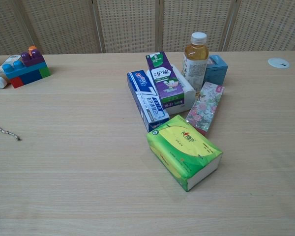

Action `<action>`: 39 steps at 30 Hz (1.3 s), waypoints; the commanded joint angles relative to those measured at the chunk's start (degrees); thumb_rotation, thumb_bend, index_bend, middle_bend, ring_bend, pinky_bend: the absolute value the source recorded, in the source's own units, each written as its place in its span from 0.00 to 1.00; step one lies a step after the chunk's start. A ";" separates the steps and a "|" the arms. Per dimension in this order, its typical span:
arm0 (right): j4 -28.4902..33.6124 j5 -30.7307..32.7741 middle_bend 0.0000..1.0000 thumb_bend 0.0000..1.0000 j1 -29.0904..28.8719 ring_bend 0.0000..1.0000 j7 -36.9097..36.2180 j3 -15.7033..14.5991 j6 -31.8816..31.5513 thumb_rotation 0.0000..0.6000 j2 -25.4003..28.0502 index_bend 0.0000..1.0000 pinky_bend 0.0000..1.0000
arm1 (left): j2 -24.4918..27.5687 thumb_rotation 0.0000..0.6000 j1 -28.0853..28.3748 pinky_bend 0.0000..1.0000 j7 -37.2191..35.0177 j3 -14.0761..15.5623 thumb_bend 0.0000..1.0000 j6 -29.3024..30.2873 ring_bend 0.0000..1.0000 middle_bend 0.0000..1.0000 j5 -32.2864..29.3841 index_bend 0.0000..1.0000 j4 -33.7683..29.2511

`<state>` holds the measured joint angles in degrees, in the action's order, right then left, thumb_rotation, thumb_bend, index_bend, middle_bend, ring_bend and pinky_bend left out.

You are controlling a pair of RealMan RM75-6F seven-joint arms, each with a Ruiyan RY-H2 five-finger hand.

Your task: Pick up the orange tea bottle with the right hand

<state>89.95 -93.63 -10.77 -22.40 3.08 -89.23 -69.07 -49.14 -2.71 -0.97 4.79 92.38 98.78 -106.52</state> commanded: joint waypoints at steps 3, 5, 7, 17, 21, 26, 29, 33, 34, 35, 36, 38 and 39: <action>-0.23 -0.08 0.00 0.03 -0.40 0.00 -0.04 -0.07 0.93 1.00 -0.35 0.01 0.14 | 0.05 1.00 -0.13 0.00 -0.06 0.01 0.12 0.19 0.00 0.00 -0.03 0.10 0.05; -0.25 0.12 0.00 0.03 -0.89 0.00 -1.37 -0.03 1.91 1.00 -0.54 0.01 0.14 | -0.01 1.00 -0.17 0.00 0.04 0.01 0.12 0.16 0.00 0.00 -0.13 0.10 0.06; -0.28 0.66 0.00 0.03 -1.60 0.00 -3.98 0.09 3.33 1.00 -0.72 0.01 0.14 | -0.10 1.00 -0.09 0.00 0.21 -0.07 0.12 -0.06 0.00 0.00 -0.42 0.10 0.01; -4.03 5.44 0.00 0.01 -11.57 0.00 -17.80 4.98 17.31 1.00 -2.40 0.00 0.00 | -0.61 1.00 1.04 0.00 1.47 -0.76 0.12 -2.52 0.00 0.00 -2.64 0.09 -0.45; -6.49 7.28 0.00 0.00 -15.57 0.00 -19.40 7.01 22.08 1.00 -4.25 0.00 0.00 | -0.64 1.00 1.34 0.00 1.36 -0.88 0.12 -3.15 0.00 0.00 -3.23 0.09 -0.56; -13.93 10.25 0.00 0.01 -20.63 0.00 -21.69 9.02 28.54 1.00 -8.80 0.00 0.00 | 0.07 1.00 1.76 0.00 -1.33 -0.66 0.12 -3.81 0.00 0.00 -3.18 0.10 -0.36; -19.02 12.29 0.00 0.02 -23.18 0.00 -22.31 9.80 32.28 1.00 -11.96 0.00 0.00 | 0.45 1.00 2.00 0.00 -2.59 -0.44 0.12 -4.26 0.00 0.00 -3.02 0.10 -0.23; -25.66 14.36 0.00 0.02 -26.17 0.00 -22.49 10.81 35.86 1.00 -16.43 0.00 0.00 | 0.53 1.00 2.57 0.00 -3.01 -0.37 0.12 -5.54 0.00 0.00 -3.52 0.10 -0.32; -27.11 14.94 0.00 0.02 -26.88 0.00 -22.71 11.14 36.78 1.00 -17.43 0.00 0.00 | 0.46 1.00 2.70 0.00 -2.79 -0.42 0.12 -5.85 0.00 0.00 -3.81 0.10 -0.31; -28.95 15.70 0.00 0.02 -27.86 0.00 -23.00 11.61 38.03 1.00 -18.66 0.00 0.00 | 0.28 1.00 2.88 0.00 -2.41 -0.51 0.12 -6.30 0.00 0.00 -4.25 0.10 -0.32; -30.30 16.19 0.00 0.03 -28.57 0.00 -23.11 11.97 38.84 1.00 -19.53 0.00 0.00 | 0.16 1.00 3.02 0.00 -2.20 -0.57 0.12 -6.65 0.00 0.00 -4.57 0.10 -0.35; -33.22 17.17 0.00 0.03 -30.20 0.00 -23.13 12.73 40.60 1.00 -21.34 0.00 0.00 | 0.00 1.00 3.34 0.00 -1.96 -0.74 0.12 -7.34 0.00 0.00 -5.28 0.10 -0.41; -34.42 17.60 0.00 0.03 -30.87 0.00 -23.02 13.08 41.25 1.00 -22.07 0.00 0.00 | -0.04 1.00 3.45 0.00 -1.88 -0.84 0.12 -7.54 0.00 0.00 -5.59 0.10 -0.42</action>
<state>58.26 -77.62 -39.55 -45.15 14.95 -50.16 -88.88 -49.09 0.58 -2.99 4.06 85.05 93.41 -106.91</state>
